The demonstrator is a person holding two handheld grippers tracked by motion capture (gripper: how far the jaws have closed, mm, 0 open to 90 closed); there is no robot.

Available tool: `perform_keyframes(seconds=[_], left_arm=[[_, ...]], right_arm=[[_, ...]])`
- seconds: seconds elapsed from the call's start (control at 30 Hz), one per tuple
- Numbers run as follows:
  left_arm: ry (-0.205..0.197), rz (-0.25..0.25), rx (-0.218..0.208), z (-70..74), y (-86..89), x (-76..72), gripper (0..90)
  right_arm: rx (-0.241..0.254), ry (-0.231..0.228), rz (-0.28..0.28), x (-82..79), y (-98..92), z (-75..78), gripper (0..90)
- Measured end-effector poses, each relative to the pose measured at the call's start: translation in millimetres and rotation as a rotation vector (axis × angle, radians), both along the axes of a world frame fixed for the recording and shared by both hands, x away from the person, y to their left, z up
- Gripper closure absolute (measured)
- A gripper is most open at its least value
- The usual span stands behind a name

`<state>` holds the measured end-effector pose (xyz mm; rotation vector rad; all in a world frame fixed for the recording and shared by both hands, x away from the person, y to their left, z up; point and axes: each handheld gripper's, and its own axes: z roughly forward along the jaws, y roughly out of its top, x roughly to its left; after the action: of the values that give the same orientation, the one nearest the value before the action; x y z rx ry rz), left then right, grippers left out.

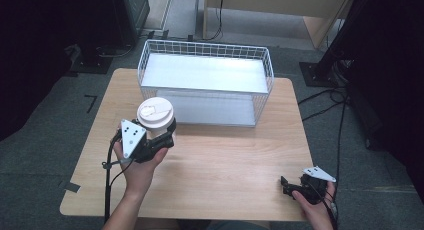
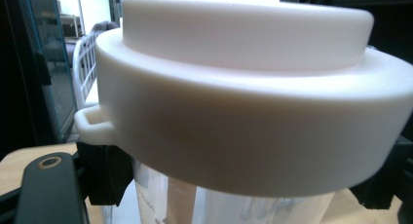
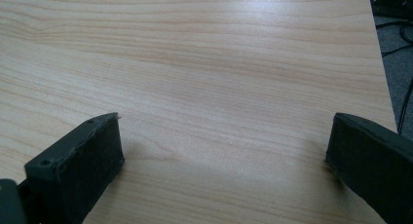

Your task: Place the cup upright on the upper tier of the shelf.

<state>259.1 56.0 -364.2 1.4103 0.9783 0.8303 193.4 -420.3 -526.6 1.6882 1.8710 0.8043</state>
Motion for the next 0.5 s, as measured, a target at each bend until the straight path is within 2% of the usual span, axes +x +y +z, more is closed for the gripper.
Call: perform_keyframes(seconds=[0.2,0.27,0.5], left_arm=[[-0.032,-0.004,0.002,16.8,-7.9,7.5,15.3],[-0.048,-0.007,0.017,25.5,-13.6,12.8,15.3],[-0.076,-0.024,0.029,42.4,-28.1,27.8,15.4]], right_arm=[[0.0,-0.001,0.0,0.0,0.0,-0.1,0.0],[-0.001,-0.002,0.002,0.1,-0.1,-0.2,0.0],[0.001,-0.002,0.0,0.0,-0.1,-0.1,0.0]])
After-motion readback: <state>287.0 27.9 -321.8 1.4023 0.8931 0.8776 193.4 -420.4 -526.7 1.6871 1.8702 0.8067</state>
